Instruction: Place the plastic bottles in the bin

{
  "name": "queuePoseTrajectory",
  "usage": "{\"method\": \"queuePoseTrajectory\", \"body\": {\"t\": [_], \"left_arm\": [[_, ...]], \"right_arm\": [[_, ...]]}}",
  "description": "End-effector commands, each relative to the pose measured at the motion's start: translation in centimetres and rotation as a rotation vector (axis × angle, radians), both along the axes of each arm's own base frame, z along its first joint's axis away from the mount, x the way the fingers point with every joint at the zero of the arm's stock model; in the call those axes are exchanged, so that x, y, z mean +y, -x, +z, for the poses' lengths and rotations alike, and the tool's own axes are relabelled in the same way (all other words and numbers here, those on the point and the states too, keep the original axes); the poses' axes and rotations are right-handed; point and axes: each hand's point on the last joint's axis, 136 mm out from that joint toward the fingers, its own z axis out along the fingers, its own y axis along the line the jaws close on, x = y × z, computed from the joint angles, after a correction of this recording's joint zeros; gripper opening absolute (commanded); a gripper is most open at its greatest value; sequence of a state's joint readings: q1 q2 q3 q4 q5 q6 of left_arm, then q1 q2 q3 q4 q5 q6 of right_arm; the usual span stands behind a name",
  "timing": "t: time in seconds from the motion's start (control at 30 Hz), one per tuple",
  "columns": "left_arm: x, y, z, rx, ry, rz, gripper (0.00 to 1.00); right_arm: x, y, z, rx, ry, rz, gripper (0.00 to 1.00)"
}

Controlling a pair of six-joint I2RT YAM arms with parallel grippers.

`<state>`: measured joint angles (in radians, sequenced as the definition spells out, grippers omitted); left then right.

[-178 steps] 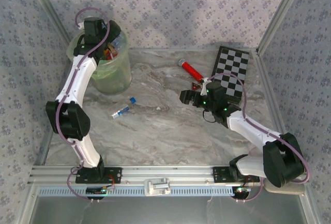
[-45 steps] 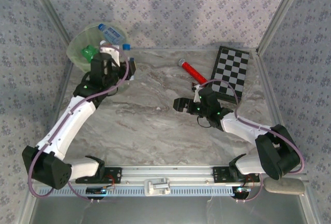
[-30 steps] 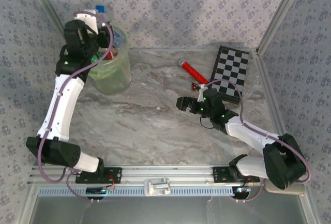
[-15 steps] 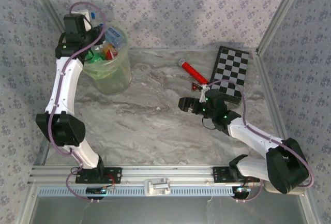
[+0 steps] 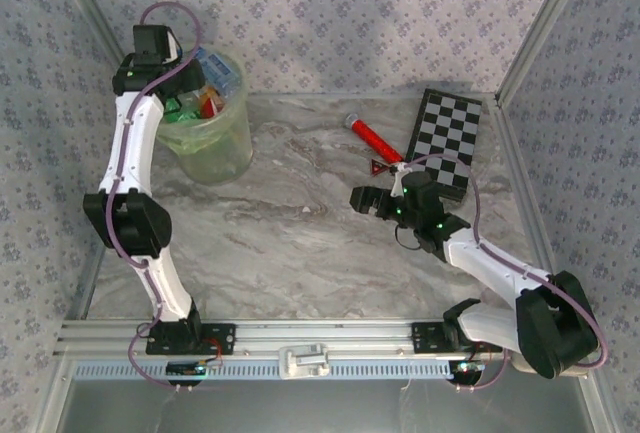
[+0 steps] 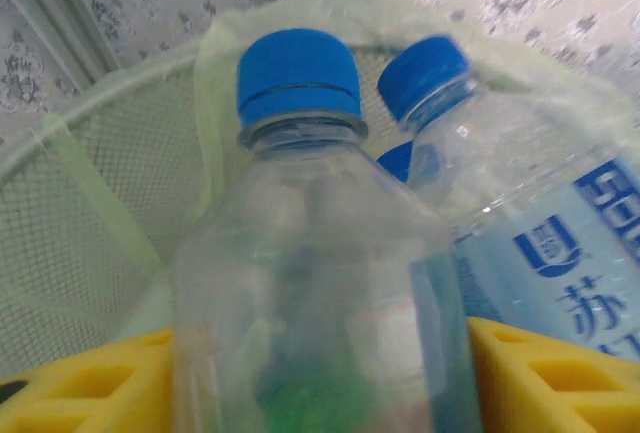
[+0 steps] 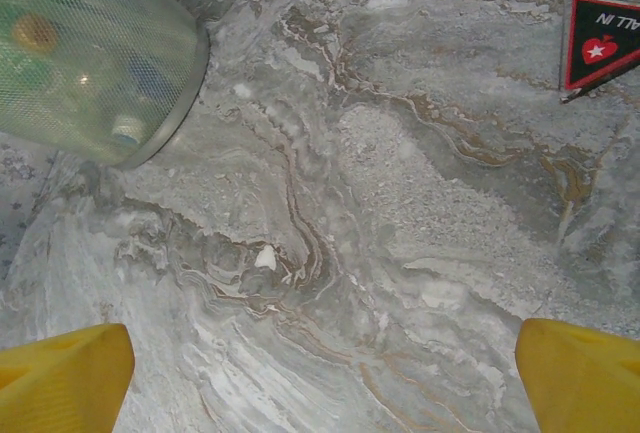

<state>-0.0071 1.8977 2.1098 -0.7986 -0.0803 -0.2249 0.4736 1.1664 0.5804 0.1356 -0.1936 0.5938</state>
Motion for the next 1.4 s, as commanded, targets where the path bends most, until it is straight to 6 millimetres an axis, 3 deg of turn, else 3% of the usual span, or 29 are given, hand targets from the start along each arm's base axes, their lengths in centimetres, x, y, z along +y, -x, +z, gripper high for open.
{"method": "queuePoseTrajectory", "body": {"t": [0.0,0.17,0.37,0.5,0.63,0.7,0.83,1.07,1.2,1.37], "left_arm": [[0.6,1.0,0.4,0.037,0.005,0.023,0.79],[0.0,2.0,4.8,-0.077,0.042,0.008,0.96],[-0.5,4.4,9.8,-0.213,0.043,-0.01,1.0],[-1.0,6.7,11.5,-0.292,0.057,-0.033,1.0],[-1.7,9.4,11.1,-0.372,0.092,-0.066,1.0],[-2.3,10.9,10.3,-0.405,0.115,-0.093,1.0],[-3.5,14.0,6.5,-0.433,0.156,-0.147,1.0],[-4.7,17.9,-4.8,-0.294,0.163,-0.169,1.0],[-4.2,19.1,-10.2,-0.188,0.089,-0.129,1.0],[-1.4,18.8,-13.3,-0.192,-0.088,-0.006,1.0]], "right_arm": [[-0.7,0.2,-0.4,-0.002,0.018,-0.012,1.0],[-0.9,0.1,-0.5,-0.003,0.018,-0.019,1.0],[-1.0,0.0,-0.6,-0.001,0.021,-0.021,1.0],[-1.4,-0.3,-0.5,-0.014,0.047,-0.029,1.0],[-3.3,-1.4,0.1,-0.039,0.143,-0.066,1.0],[-4.7,-2.1,0.5,-0.054,0.204,-0.107,1.0],[-8.9,-3.6,0.6,-0.057,0.303,-0.236,1.0],[-17.0,-5.7,1.0,-0.095,0.428,-0.453,1.0],[-21.6,-6.0,0.3,-0.096,0.507,-0.585,1.0],[-24.7,-6.5,-1.0,-0.137,0.559,-0.679,1.0]]}}
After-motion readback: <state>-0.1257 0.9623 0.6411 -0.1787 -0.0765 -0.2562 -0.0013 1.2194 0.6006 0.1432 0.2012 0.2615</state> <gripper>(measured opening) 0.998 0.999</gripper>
